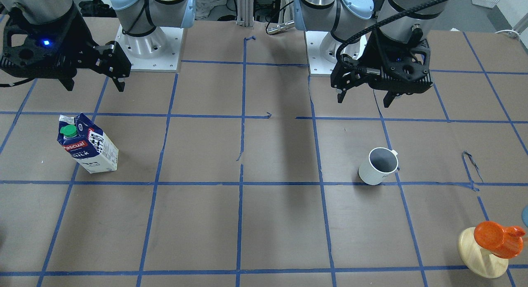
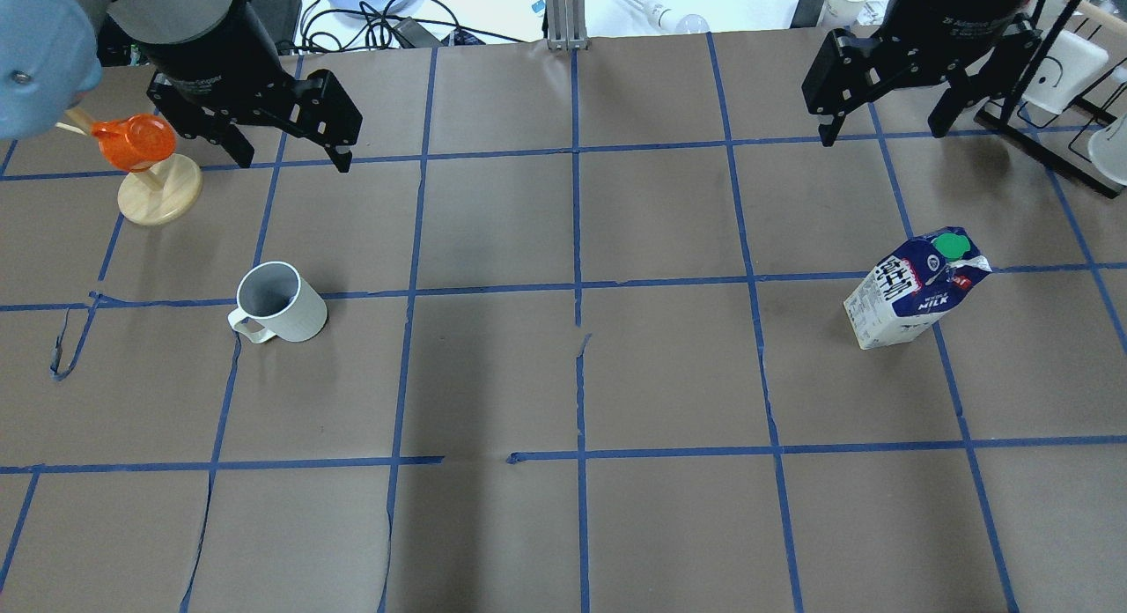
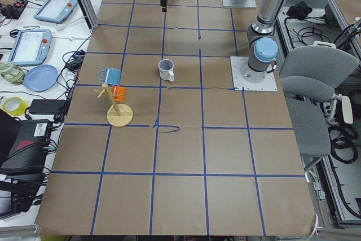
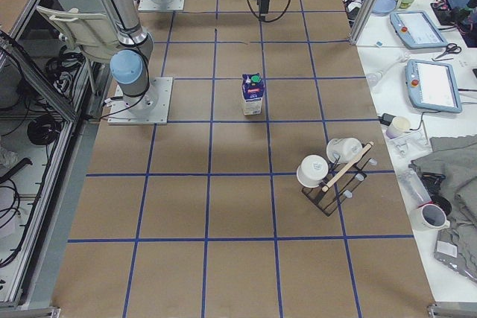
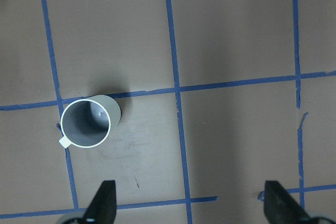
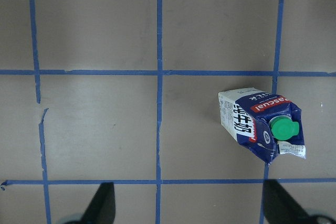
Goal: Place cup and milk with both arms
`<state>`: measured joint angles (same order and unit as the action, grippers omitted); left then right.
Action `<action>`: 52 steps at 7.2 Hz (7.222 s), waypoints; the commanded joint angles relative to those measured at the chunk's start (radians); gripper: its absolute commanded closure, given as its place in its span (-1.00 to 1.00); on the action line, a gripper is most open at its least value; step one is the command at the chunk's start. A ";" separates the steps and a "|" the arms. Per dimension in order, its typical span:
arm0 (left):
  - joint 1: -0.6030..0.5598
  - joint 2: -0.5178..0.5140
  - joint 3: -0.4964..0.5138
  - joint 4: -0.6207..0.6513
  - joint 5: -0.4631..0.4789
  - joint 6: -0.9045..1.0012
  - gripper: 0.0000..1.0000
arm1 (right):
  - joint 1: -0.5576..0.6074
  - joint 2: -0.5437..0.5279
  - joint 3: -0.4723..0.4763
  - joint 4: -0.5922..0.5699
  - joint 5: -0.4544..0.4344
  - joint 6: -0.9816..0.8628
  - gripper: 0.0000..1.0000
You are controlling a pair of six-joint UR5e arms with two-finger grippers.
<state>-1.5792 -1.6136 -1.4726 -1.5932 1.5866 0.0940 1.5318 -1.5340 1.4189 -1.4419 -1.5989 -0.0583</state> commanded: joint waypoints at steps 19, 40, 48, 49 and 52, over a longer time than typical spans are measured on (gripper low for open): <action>0.406 -0.232 -0.383 0.397 -0.040 0.457 -1.00 | 0.001 -0.011 0.000 0.002 -0.003 -0.002 -1.00; -0.386 -0.195 -0.477 0.576 -0.122 -0.487 0.66 | 0.001 -0.011 0.005 0.002 -0.003 -0.003 -1.00; -0.019 -0.039 0.064 0.038 -0.019 -0.052 -1.00 | 0.001 -0.011 0.008 0.002 -0.003 -0.005 -1.00; 0.052 -0.014 0.064 0.016 -0.020 -0.005 -1.00 | 0.001 -0.011 0.009 0.002 -0.003 -0.005 -1.00; 0.077 -0.006 0.046 0.029 -0.019 -0.002 -1.00 | -0.010 -0.002 0.064 -0.012 -0.013 -0.014 -1.00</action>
<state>-1.5117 -1.6261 -1.4200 -1.5662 1.5649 0.0863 1.5274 -1.5369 1.4471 -1.4438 -1.6041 -0.0649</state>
